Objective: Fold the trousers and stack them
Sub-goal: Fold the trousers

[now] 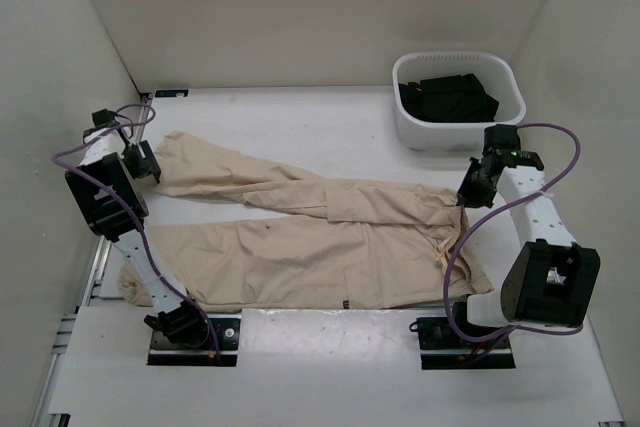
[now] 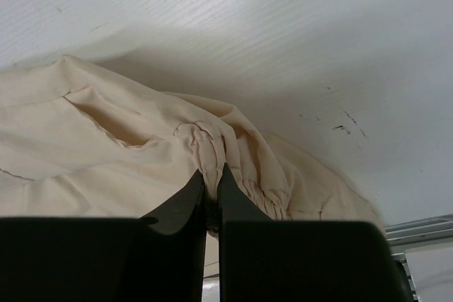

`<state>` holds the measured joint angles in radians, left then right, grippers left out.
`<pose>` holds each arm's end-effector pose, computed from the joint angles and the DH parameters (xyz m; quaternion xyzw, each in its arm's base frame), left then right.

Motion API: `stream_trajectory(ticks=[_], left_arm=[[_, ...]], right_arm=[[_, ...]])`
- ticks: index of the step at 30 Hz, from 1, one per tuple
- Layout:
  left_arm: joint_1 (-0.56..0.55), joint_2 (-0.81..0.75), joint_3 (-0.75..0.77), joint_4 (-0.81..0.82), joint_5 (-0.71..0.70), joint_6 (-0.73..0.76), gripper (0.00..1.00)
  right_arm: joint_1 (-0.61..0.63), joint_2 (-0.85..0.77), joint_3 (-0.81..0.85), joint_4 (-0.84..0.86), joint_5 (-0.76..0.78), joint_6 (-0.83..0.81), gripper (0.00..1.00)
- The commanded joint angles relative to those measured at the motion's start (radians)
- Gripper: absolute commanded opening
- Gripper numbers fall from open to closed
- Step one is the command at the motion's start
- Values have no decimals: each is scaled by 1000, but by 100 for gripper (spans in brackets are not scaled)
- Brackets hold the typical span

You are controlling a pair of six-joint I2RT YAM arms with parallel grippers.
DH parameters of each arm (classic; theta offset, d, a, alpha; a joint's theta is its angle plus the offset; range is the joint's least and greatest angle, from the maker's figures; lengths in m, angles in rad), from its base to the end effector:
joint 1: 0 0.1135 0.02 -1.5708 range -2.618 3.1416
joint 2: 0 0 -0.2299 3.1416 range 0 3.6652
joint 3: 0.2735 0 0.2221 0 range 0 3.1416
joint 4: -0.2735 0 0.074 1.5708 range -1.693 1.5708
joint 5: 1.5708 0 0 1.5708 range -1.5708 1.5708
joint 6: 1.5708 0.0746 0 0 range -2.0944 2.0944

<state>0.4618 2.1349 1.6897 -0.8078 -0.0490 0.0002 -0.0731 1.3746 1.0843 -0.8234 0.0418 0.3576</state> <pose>0.3638 0.1851 0.1288 -0.2296 0.9600 0.0598 0.1484 0.2619 -0.0223 0.2020 0.2127 0.9503 0.0120 0.2271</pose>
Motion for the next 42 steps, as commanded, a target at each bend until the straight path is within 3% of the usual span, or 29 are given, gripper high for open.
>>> stream_trajectory(ticks=[1,7,11,13,14,17,18,22,27,29,30,37,42], left_arm=[[3,-49,2,-7,87,0,90],[3,25,8,-7,132,0,97],[3,66,60,-7,202,0,97],[-8,109,85,-7,224,0,90],[-8,124,109,-7,251,0,85],[-8,178,160,-7,279,0,24],[-8,189,174,-7,279,0,14],[-8,174,226,-33,250,0,14],[-8,-40,287,-131,184,0,14],[14,-133,243,-201,184,0,14],[33,-242,147,-202,146,0,14],[155,-663,-259,-232,28,0,14],[219,-933,-545,-234,-34,0,14]], right_arm=[[-16,-19,32,-23,7,-26,0],[-16,-9,23,0,-31,-26,0],[-25,-9,12,0,-22,-46,0],[-25,-9,3,0,-22,-46,0],[-34,-9,3,9,-22,-46,0],[-34,9,3,20,-31,-55,0],[-45,21,12,30,-31,-55,0],[-89,66,103,41,-51,-55,0],[-142,95,348,-58,-25,-45,0],[-151,46,419,-115,24,-20,0],[-151,20,419,-138,41,-10,0],[-244,-276,137,-218,50,55,0],[-283,-361,-84,-206,46,75,0]])
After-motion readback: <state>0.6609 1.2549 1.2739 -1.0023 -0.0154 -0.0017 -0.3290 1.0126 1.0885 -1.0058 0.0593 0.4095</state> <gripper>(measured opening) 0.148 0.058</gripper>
